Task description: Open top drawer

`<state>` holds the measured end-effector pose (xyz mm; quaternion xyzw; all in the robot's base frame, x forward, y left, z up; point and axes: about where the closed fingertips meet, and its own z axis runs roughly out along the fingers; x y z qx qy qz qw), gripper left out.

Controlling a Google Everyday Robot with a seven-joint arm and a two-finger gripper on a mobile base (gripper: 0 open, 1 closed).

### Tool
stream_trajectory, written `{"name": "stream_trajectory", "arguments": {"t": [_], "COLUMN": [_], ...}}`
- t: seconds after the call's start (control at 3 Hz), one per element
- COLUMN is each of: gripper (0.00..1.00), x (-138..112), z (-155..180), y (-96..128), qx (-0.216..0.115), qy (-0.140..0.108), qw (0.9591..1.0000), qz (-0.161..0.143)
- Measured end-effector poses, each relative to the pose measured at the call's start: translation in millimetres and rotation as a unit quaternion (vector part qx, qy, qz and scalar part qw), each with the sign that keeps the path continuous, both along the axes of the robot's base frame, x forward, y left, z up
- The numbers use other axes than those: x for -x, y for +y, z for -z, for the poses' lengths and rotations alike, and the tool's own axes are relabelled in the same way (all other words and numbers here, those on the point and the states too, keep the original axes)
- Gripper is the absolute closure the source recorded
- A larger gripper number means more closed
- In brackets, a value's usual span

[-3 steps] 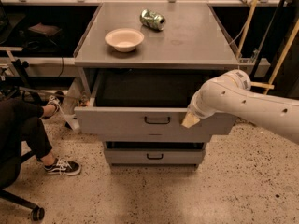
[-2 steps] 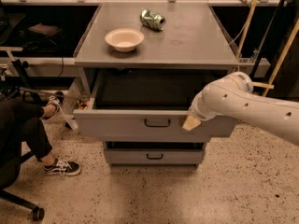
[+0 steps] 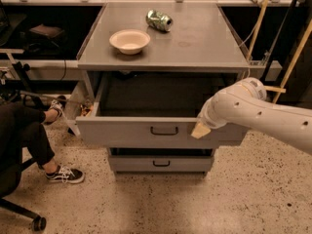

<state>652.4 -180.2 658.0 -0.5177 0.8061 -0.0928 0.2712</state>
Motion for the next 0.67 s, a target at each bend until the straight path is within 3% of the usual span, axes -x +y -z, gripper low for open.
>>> {"name": "stream_trajectory", "arguments": {"t": [0.67], "gripper": [1.00], "x": [9.5], "z": [0.6], "y": [-0.6], "qx": [-0.001], "qy": [0.001], "qw": [1.0000], "qz": [0.002]}}
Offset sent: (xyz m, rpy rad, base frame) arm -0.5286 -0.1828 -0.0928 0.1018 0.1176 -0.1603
